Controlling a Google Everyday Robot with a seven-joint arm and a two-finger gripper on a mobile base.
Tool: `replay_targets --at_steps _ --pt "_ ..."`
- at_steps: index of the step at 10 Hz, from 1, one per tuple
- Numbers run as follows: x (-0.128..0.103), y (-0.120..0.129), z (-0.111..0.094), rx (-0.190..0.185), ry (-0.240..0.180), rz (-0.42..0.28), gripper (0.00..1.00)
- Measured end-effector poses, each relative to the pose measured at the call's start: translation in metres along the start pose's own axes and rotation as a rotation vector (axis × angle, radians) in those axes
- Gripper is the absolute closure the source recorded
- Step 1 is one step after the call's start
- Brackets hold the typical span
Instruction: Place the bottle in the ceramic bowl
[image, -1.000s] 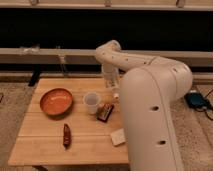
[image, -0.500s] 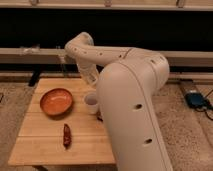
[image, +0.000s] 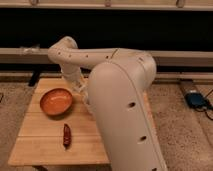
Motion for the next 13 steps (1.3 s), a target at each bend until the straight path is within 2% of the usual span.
replay_targets --at_steps 2,4,5,6,7,9,13 --pt "-0.024 0.022 0.011 -0.032 0.019 -0.084 1.00" --pt "-0.038 0.030 0.022 -0.048 0.034 -0.129 1.00" --pt "-0.048 0.043 0.029 -0.061 0.040 -0.159 0.99" --pt "-0.054 0.052 0.037 -0.075 0.045 -0.173 0.94" --pt "-0.056 0.056 0.045 -0.081 0.051 -0.179 0.86" --pt "-0.062 0.073 0.062 -0.111 0.052 -0.182 0.65" --pt "-0.067 0.085 0.068 -0.134 0.022 -0.158 0.26"
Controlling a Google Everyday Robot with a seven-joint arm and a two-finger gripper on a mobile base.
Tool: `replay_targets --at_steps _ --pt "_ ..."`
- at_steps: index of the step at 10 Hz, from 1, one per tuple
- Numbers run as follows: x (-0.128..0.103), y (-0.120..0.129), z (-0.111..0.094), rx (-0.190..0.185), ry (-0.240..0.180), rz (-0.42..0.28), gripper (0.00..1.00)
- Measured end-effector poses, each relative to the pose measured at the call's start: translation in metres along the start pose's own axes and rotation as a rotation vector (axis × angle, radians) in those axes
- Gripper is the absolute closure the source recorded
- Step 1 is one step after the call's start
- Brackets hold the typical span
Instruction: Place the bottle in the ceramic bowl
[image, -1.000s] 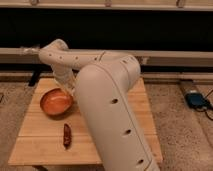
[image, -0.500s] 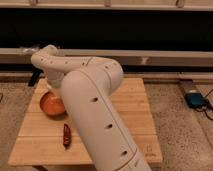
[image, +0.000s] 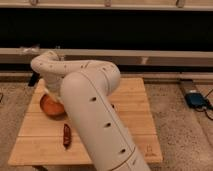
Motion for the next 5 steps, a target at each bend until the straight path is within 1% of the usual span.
replay_targets --at_steps 1,5 --pt "-0.004 0.002 0.000 -0.001 -0.014 0.002 0.20" --pt "-0.019 0.002 -0.003 0.006 -0.066 0.010 0.20"
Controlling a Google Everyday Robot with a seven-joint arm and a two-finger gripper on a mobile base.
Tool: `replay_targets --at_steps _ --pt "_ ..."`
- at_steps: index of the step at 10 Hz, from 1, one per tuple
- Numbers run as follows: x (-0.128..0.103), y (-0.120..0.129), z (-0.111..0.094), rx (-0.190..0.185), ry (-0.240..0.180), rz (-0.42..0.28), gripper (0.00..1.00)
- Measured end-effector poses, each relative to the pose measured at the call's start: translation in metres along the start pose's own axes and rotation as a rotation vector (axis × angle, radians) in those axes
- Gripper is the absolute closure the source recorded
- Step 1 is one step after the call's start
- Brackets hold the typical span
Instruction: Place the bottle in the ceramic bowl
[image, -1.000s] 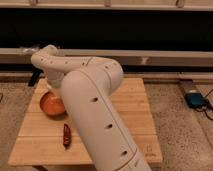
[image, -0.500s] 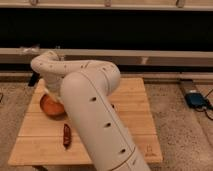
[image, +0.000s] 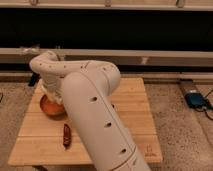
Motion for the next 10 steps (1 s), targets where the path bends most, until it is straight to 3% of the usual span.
replay_targets --at_steps 3,6,10 --pt "-0.004 -0.009 -0.005 0.039 -0.018 0.015 0.20" --pt "0.011 -0.035 -0.032 0.099 -0.024 0.071 0.20" --pt "0.012 -0.034 -0.032 0.099 -0.020 0.072 0.20"
